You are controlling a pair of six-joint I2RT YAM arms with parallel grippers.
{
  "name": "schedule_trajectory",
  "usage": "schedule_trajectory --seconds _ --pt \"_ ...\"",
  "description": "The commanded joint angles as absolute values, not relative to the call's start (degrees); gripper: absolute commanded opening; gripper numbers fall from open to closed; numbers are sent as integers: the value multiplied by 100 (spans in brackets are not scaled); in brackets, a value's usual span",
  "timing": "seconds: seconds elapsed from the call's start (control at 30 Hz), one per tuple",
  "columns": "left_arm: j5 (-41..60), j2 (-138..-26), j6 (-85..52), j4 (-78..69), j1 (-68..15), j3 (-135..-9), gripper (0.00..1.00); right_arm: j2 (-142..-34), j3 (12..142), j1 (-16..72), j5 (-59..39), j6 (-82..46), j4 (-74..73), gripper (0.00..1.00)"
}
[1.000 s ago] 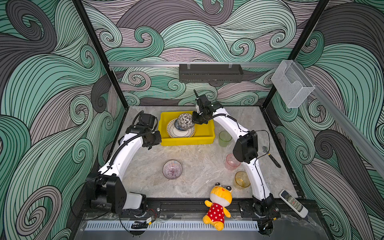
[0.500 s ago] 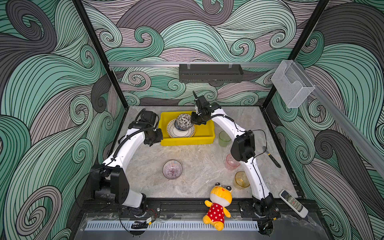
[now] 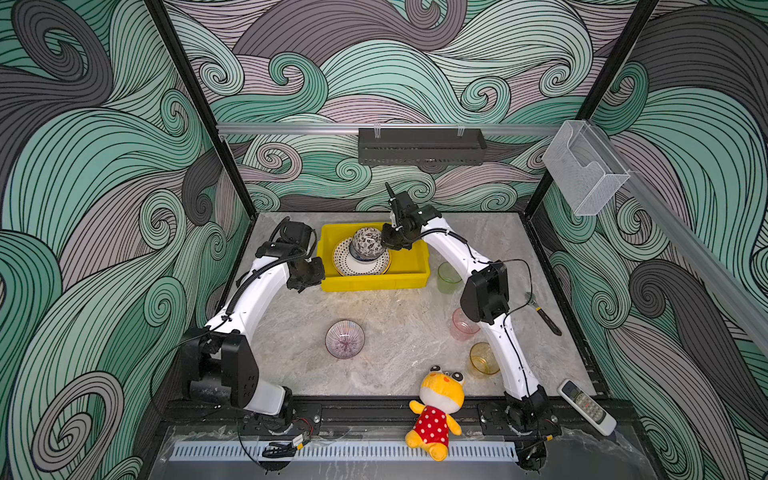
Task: Place the mixed dishes into the plastic bin
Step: 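Lower the leaf-patterned bowl with the right gripper onto the blue floral bowl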
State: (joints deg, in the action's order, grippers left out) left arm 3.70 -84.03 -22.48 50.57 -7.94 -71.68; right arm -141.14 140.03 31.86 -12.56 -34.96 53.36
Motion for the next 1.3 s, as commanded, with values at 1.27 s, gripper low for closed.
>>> schedule_trajectory --seconds 1.27 --pt "483 -8341 -2215 5186 -635 -7172 25 -14362 14203 3172 -1521 -3893 5164 6"
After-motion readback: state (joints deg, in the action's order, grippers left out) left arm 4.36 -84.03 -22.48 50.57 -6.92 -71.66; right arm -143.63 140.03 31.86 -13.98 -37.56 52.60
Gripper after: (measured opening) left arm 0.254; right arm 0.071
